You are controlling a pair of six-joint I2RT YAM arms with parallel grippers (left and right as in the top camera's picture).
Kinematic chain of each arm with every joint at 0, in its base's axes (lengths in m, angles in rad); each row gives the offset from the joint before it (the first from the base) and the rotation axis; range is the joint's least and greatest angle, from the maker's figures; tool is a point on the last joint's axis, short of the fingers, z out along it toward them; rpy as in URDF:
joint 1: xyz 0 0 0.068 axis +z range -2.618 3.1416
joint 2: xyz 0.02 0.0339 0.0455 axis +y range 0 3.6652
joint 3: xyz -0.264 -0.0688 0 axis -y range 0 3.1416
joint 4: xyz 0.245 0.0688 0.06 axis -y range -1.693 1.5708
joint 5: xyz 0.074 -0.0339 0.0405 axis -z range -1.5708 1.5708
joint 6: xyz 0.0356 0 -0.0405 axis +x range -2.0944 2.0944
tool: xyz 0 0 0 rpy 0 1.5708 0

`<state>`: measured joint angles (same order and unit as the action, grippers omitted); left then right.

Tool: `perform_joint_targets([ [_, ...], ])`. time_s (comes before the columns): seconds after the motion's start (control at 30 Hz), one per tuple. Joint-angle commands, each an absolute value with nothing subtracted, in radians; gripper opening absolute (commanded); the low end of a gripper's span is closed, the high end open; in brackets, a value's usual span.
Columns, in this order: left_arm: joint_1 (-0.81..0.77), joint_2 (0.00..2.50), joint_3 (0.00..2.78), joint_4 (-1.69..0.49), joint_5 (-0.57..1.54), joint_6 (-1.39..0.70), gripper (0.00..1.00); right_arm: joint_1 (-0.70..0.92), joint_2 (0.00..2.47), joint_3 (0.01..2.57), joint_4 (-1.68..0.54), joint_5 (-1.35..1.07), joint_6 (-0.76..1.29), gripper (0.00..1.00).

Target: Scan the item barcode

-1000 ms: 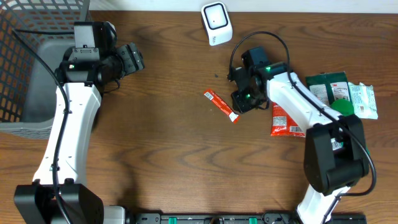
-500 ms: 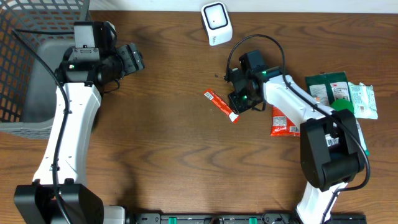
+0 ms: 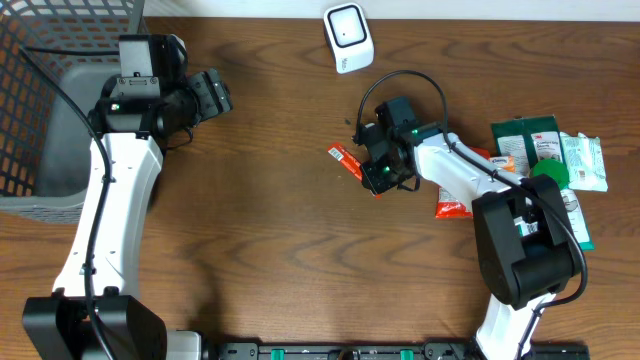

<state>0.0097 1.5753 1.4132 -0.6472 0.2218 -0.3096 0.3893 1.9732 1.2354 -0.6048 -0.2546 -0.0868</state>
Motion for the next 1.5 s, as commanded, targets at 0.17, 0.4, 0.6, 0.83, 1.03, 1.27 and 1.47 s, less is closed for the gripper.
perform_joint_targets([
  [0.17, 0.012, 1.565, 1.418, -0.648, 0.216, -0.297, 0.82, 0.395, 1.982, 1.198, -0.553, -0.260, -0.075, 0.16],
  [0.4, 0.012, 1.565, 1.418, -0.648, 0.215, -0.297, 0.82, 0.393, 1.923, 1.225, -0.592, -0.315, -0.076, 0.01],
  [0.6, 0.012, 1.565, 1.418, -0.648, 0.215, -0.297, 0.82, 0.384, 1.803, 1.227, -0.615, -0.440, -0.075, 0.01],
  [0.83, 0.012, 1.565, 1.418, -0.648, 0.216, -0.297, 0.82, 0.360, 1.778, 1.227, -0.644, -0.545, -0.075, 0.01],
  [1.03, 0.012, 1.565, 1.418, -0.647, 0.216, -0.297, 0.82, 0.286, 1.778, 1.227, -0.646, -0.793, -0.076, 0.01],
  [1.27, -0.002, 1.571, 1.415, -0.688, 0.483, -0.339, 0.82, 0.213, 1.778, 1.227, -0.679, -0.991, -0.133, 0.01],
  [1.47, -0.113, 1.571, 1.411, -0.689, 0.558, -0.339, 0.82, 0.205, 1.778, 1.227, -0.681, -1.151, -0.138, 0.01],
])
